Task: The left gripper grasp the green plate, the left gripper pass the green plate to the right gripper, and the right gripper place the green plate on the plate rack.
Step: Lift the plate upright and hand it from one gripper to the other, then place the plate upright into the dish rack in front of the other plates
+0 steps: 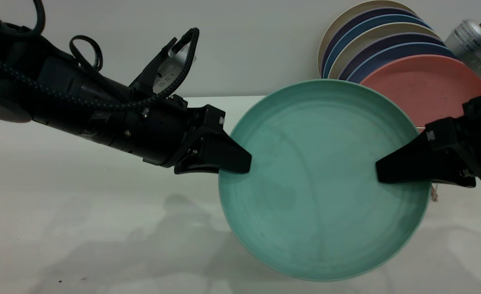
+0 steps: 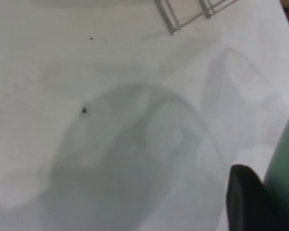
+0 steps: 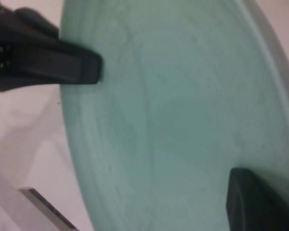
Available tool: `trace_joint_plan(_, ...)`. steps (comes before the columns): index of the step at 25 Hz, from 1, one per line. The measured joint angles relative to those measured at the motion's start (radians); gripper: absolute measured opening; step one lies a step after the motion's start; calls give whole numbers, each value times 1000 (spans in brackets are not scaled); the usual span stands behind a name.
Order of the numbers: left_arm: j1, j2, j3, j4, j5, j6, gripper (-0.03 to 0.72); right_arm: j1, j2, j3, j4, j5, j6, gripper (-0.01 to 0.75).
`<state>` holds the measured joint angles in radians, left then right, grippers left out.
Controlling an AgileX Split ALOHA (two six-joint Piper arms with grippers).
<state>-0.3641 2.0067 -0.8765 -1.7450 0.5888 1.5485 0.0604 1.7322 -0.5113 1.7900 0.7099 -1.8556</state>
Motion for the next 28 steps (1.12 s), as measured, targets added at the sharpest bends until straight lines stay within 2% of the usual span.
trace_joint_plan(7,0,0,0,89,54,-4,541,0,0,0,-5,13,-40,75)
trace_joint_plan(10,10,-1,0,193,66,-34,624,0,0,0,-6,14,-52,75)
trace_joint_plan(14,69,-4,-3,370,85,-137,634,0,0,0,-8,14,-65,75)
trace_joint_plan(21,245,-40,-33,673,120,-334,579,-4,0,-16,-14,11,-122,75)
trace_joint_plan(25,328,-55,-90,910,151,-591,573,-10,-12,-66,-55,-11,-231,75)
trace_joint_plan(28,373,-56,-132,1084,157,-807,574,-10,-61,-112,-166,-71,-265,75)
